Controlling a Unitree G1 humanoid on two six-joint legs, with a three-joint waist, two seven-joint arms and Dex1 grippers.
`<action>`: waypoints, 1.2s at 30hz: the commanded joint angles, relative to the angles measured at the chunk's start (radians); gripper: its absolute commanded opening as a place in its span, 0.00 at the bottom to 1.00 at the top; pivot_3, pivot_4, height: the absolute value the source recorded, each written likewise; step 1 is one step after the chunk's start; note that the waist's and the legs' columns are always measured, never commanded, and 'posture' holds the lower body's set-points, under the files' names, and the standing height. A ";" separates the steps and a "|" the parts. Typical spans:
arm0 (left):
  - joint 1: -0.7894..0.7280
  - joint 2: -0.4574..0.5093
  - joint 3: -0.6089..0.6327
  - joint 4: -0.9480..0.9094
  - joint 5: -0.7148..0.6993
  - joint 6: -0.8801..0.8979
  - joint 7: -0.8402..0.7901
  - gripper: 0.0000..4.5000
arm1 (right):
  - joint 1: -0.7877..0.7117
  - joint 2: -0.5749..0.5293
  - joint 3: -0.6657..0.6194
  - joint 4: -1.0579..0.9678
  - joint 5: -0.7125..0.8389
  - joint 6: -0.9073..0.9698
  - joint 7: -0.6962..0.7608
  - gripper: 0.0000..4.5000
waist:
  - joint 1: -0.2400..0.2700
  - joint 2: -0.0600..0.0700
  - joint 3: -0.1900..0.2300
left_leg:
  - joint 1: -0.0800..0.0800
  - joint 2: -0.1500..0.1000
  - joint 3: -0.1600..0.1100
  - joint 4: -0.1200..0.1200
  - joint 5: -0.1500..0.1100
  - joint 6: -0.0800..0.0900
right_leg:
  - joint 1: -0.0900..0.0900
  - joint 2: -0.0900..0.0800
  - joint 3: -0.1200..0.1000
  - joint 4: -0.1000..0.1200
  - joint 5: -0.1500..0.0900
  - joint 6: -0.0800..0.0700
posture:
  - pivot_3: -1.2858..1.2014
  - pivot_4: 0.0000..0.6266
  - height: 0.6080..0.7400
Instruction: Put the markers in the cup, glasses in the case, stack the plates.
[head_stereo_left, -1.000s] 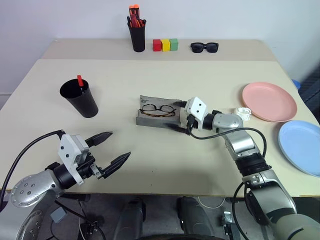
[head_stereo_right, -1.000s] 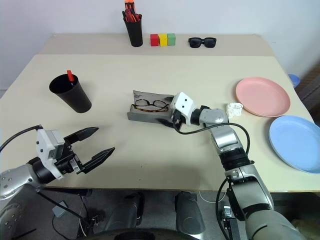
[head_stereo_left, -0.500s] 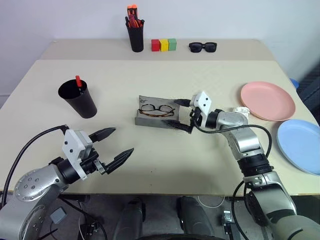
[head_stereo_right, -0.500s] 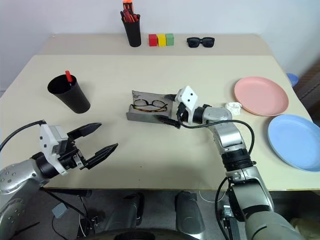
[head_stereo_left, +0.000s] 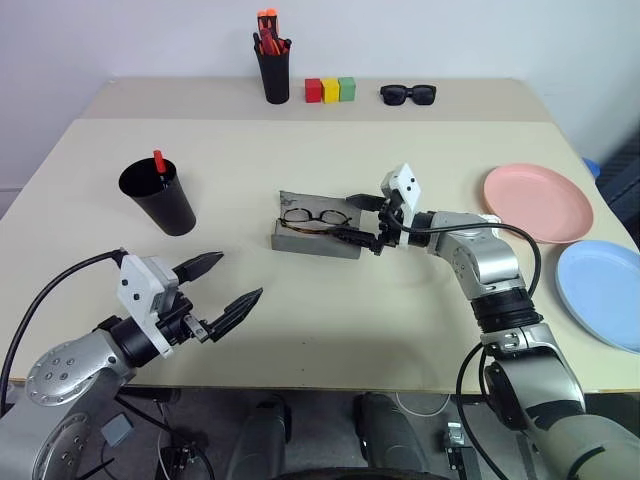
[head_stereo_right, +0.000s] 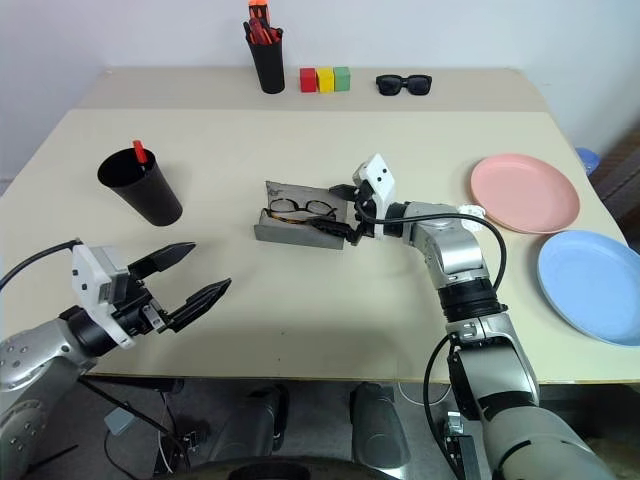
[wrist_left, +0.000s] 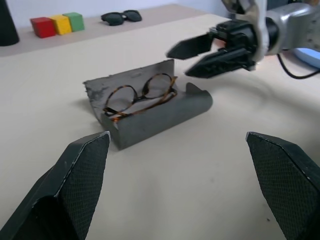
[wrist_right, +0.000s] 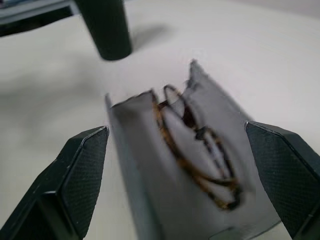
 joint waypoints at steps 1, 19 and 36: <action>-0.012 0.002 0.009 -0.042 -0.018 0.007 0.019 1.00 | -0.032 0.009 0.005 0.009 -0.006 -0.020 0.006 0.99 | 0.000 0.000 0.000 | 0.000 0.000 0.000 0.000 0.000 0.000 | 0.000 0.000 0.000 0.000 0.000 0.000 | 0.52 0.24 1.00; 0.017 0.014 0.057 -0.117 -0.061 0.055 0.083 1.00 | -0.168 0.069 0.031 0.387 -0.126 -0.256 0.028 0.99 | -0.001 0.000 0.000 | 0.000 0.000 0.000 0.000 0.000 0.000 | 0.000 0.000 0.000 0.000 0.001 0.002 | 0.52 0.24 1.00; 0.088 -0.009 0.052 -0.105 -0.015 -0.005 0.055 1.00 | -0.208 0.075 0.011 0.487 -0.167 -0.378 0.003 0.01 | -0.001 0.000 0.000 | 0.000 0.000 0.000 0.000 0.000 0.000 | 0.000 0.000 0.000 0.000 0.000 0.000 | 0.52 0.24 1.00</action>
